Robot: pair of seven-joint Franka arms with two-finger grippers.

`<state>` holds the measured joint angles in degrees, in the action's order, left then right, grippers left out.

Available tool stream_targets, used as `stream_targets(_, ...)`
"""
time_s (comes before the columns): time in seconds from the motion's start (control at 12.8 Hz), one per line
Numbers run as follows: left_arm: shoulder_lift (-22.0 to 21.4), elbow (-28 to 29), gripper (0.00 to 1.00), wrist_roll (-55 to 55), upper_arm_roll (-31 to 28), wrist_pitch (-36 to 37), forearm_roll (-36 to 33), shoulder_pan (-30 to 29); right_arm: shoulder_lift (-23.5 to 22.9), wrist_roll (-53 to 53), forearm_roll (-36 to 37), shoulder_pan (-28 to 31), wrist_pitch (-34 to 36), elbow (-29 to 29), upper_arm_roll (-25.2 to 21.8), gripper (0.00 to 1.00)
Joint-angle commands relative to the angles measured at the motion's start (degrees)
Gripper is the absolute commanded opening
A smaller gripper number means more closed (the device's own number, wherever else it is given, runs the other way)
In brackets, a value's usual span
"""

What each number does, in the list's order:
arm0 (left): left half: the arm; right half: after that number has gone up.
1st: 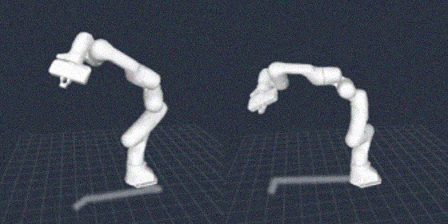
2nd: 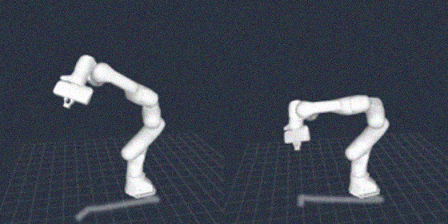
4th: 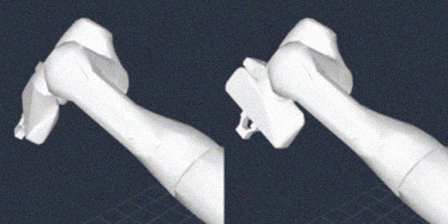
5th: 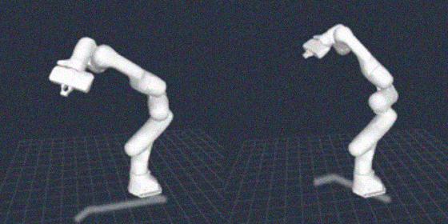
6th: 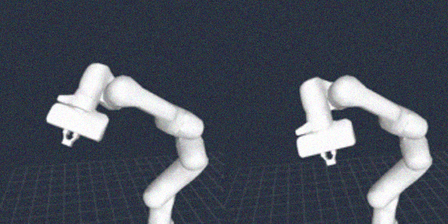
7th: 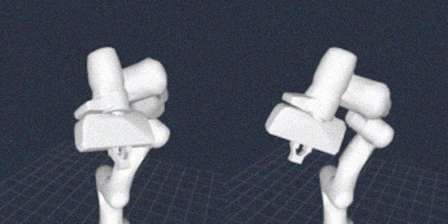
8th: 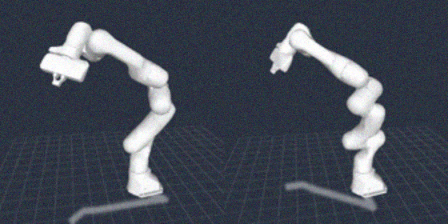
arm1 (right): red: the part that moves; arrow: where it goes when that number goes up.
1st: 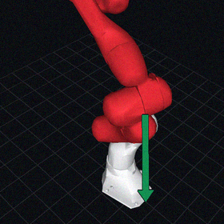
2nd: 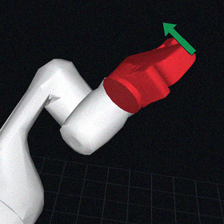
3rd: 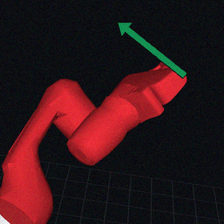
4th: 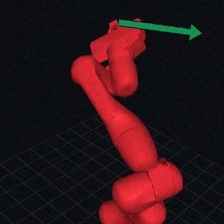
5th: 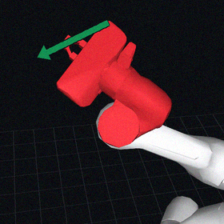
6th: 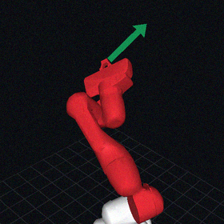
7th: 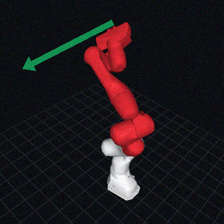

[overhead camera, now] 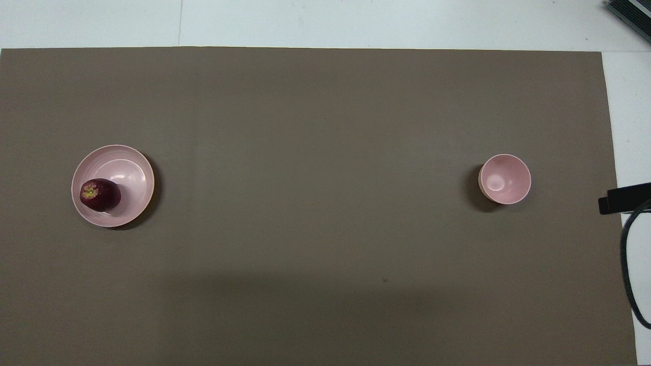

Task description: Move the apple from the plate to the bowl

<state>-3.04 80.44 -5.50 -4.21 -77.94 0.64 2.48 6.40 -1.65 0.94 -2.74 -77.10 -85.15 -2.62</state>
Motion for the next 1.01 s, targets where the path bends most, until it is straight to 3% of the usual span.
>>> stream_targets(0.0, -0.6, 0.1, 1.00, -0.2, 0.3, 0.5, -0.5, -0.5, 1.4, 2.2, -0.1, 0.4, -1.4, -1.9, 0.1, 1.00)
stream_targets(0.94, -0.6, 0.2, 1.00, 0.6, 0.2, 1.1, -0.8, -1.2, 1.4, 2.2, -0.4, 0.6, -1.3, -1.9, 0.1, 1.00)
